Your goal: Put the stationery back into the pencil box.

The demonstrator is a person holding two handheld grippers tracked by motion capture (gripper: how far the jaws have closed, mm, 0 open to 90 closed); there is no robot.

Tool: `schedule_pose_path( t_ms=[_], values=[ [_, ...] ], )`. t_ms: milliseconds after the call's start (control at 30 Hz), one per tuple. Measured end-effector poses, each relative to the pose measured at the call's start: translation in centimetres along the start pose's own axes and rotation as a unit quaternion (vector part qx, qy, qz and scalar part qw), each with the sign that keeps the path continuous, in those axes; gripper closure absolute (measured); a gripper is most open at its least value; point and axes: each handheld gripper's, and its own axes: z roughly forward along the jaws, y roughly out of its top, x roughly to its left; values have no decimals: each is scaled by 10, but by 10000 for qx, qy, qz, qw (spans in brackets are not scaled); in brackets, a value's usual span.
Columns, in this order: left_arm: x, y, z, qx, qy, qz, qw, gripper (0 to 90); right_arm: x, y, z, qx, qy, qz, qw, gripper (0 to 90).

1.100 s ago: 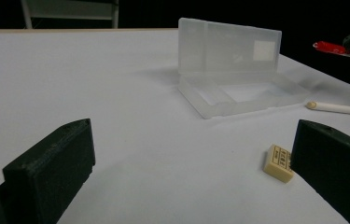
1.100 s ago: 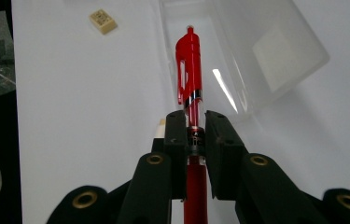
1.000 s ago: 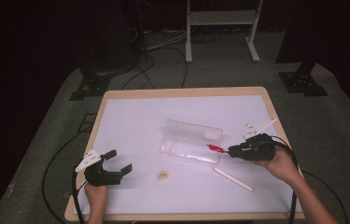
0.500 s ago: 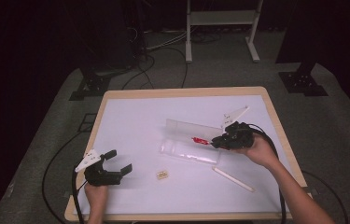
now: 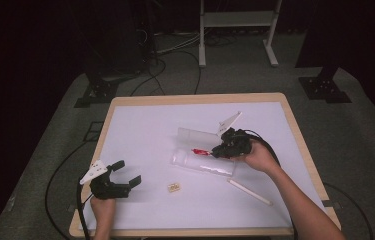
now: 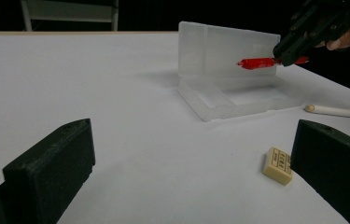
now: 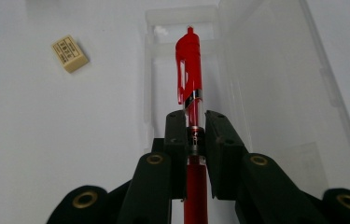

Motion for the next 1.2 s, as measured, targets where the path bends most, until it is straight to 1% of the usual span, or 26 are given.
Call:
schedule_pose_path(
  t_ms=[167,300,433,567,667,800,833,1000,1033,1067,1100,1167,1200],
  values=[
    [0,0,0,-21,-15,-1,10000,0,-3,-1,7,127,28,15,9999,790],
    [0,0,0,-4,-13,12,10000,0,-4,0,8,111,30,10,9999,790],
    [0,0,0,-8,-18,13,10000,0,-6,1,9,97,45,75,9999,790],
    [0,0,0,-7,-24,21,10000,0,-10,0,18,135,94,121,9998,790],
    [0,0,0,-6,-21,15,10000,0,-10,1,26,224,108,127,9996,790],
    [0,0,0,-7,-23,18,10000,0,-10,4,35,281,144,91,9995,789],
    [0,0,0,-23,-29,5,10000,0,-10,4,37,303,135,51,9994,789],
    [0,0,0,-25,-34,9,10000,0,-13,0,43,444,185,145,9987,789],
    [0,0,0,-27,-37,13,10000,0,-13,-1,44,460,153,184,9987,789],
    [0,0,-1,-34,-42,11,10000,0,-13,-2,44,432,149,173,9988,789],
    [0,0,-1,-31,-46,14,10000,0,-14,-4,44,398,174,213,9988,788],
    [0,0,0,-32,-43,13,10000,0,-15,-7,45,440,161,232,9986,784],
    [0,0,-1,-32,-44,15,10000,0,-15,-8,45,415,176,241,9987,782]
  ],
)
